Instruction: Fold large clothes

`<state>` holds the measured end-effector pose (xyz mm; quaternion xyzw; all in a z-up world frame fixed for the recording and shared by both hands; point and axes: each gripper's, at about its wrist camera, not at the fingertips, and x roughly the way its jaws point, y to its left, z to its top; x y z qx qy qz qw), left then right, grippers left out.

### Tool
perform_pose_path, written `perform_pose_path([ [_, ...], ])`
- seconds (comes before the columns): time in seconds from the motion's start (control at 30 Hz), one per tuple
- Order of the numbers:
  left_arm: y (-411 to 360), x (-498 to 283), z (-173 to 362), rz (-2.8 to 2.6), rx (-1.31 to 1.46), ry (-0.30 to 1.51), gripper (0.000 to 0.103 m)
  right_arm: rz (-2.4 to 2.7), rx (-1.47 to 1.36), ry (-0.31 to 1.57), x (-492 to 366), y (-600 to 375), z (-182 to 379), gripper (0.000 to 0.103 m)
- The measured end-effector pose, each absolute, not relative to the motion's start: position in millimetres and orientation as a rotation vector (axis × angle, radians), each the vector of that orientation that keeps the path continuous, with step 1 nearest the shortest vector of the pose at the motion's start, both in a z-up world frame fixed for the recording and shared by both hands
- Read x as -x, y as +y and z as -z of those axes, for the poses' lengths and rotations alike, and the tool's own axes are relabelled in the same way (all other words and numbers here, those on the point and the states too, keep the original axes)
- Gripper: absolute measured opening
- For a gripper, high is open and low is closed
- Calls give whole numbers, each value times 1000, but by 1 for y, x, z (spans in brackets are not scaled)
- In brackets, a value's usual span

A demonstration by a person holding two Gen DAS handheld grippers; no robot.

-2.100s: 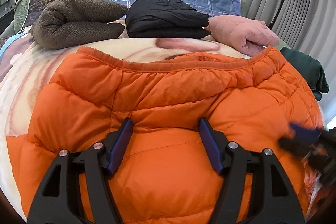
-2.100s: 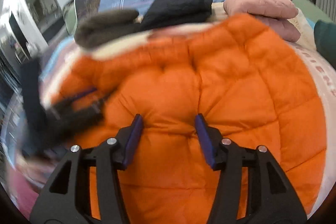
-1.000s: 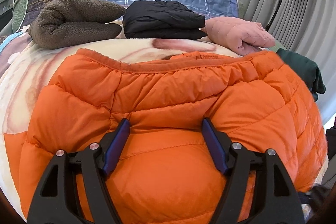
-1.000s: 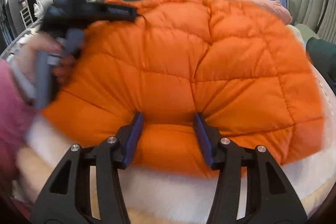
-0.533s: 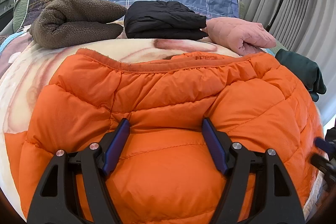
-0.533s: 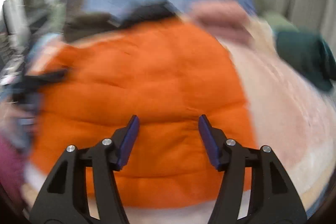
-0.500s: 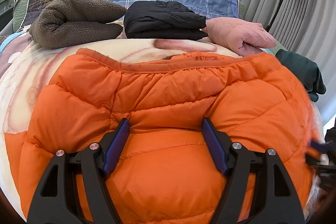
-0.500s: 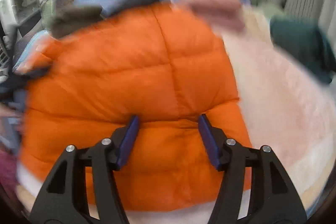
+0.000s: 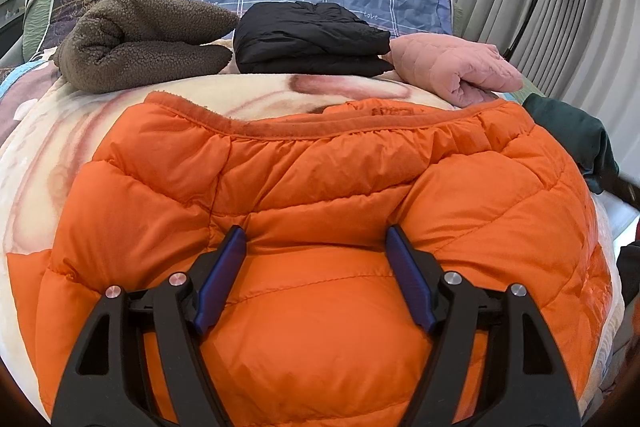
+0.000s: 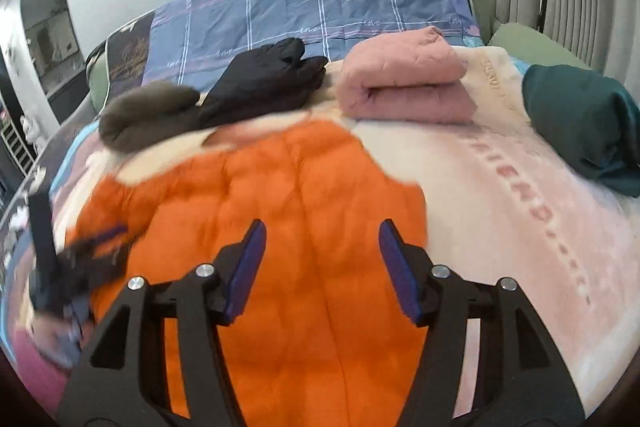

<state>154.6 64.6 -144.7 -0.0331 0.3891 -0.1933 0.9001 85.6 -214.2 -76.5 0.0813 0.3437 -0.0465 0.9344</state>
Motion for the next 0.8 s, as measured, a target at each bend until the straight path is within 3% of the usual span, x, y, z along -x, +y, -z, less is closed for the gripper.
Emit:
perform_pose_path([
  [0.13,65,-155,145,400,69,806,74,210,-64,796,-141,-218,113,56],
  [0.2,64,-156,145,401,73,812,74,198,-79,893,-167,-232,157,63],
  [0.37,66,-164,147,403,91,831,75,191,-133,912,-182,-240,168,67],
  [0.57,66,-160,147,401,82,819,76,201,-109,878,-172,-233,158,68],
  [0.8,74,-160,127,412,150,825,74,124,-123,740,-147,-229,86,65],
])
